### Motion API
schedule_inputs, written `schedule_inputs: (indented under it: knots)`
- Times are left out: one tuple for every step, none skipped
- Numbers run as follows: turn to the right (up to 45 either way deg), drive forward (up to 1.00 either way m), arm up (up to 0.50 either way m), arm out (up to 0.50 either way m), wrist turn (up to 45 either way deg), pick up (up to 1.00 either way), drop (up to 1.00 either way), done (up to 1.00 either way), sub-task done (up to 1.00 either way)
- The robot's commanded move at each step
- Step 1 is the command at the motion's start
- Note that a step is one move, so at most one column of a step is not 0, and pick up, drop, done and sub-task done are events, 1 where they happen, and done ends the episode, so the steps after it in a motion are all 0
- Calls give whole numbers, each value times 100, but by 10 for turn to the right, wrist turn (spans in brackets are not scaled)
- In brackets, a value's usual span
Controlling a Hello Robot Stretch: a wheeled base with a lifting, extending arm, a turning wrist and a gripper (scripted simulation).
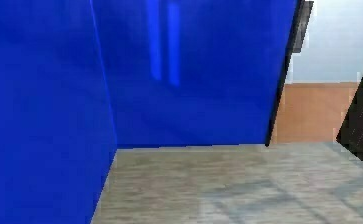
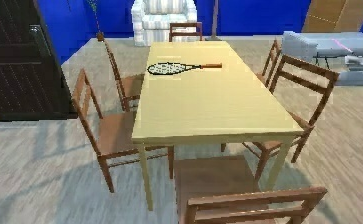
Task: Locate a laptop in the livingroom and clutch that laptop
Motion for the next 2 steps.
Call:
schedule_inputs:
  knots:
    - [30,0,0,0,0,0,0,0,0]
    - [-240,0,0,0,0,0,0,0,0]
